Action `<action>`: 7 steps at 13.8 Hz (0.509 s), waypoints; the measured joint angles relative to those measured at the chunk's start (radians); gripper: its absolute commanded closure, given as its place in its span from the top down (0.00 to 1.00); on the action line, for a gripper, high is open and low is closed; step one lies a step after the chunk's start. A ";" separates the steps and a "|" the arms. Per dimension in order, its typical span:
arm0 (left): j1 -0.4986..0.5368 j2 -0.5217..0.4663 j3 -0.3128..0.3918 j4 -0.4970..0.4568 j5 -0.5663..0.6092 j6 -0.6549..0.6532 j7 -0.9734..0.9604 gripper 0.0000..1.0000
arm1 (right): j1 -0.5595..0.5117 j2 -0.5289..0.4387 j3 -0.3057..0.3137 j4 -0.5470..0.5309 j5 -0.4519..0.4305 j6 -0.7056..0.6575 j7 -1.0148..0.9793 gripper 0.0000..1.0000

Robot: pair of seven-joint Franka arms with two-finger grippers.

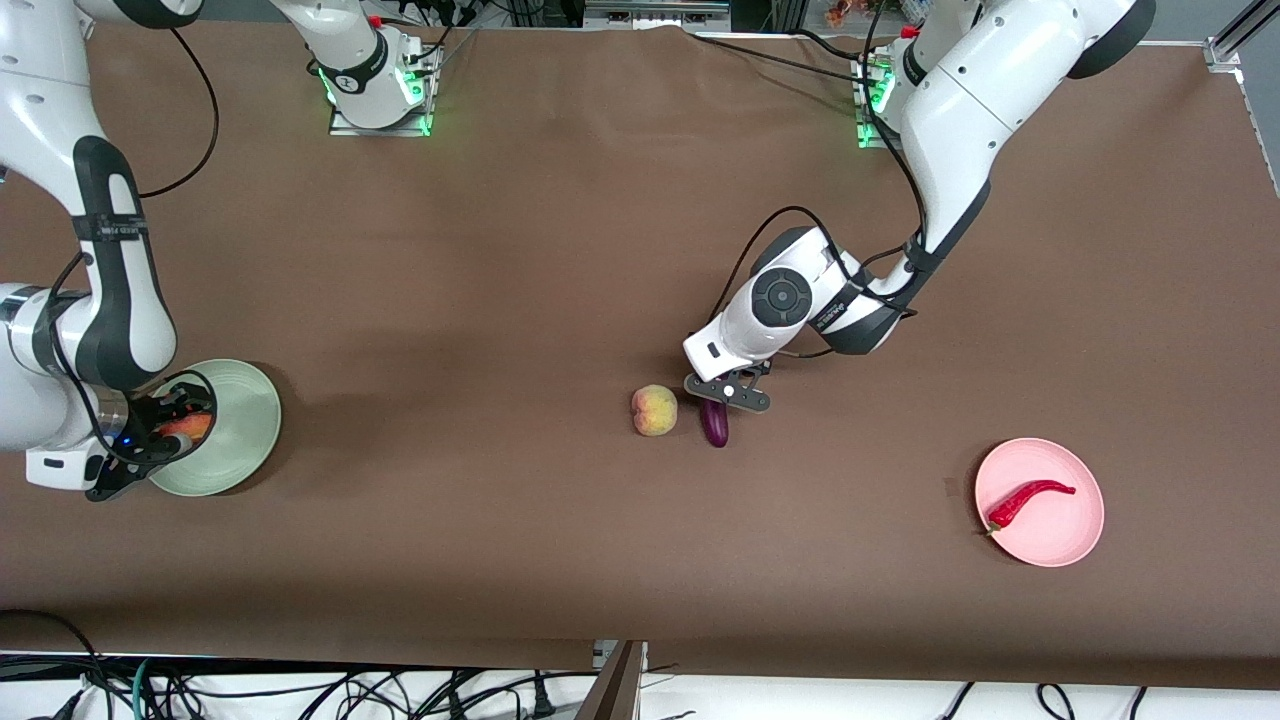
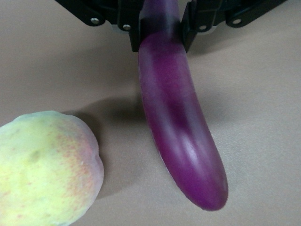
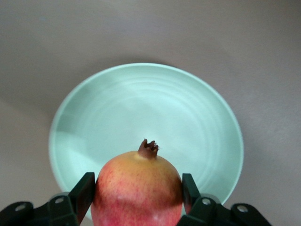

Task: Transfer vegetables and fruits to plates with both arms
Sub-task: 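Carry the eggplant toward the pink plate while the right gripper releases the pomegranate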

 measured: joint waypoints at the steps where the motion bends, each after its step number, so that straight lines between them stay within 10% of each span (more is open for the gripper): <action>1: 0.006 -0.006 0.003 0.003 0.005 -0.035 0.000 0.00 | -0.011 0.016 0.000 0.000 0.000 0.035 -0.019 0.13; 5: 0.106 -0.116 0.013 0.047 0.013 -0.266 0.055 0.01 | -0.036 0.048 0.001 0.000 0.000 0.092 -0.041 1.00; 7: 0.192 -0.184 0.020 0.057 0.017 -0.318 0.165 0.01 | -0.036 0.049 0.006 0.001 0.008 0.093 -0.040 1.00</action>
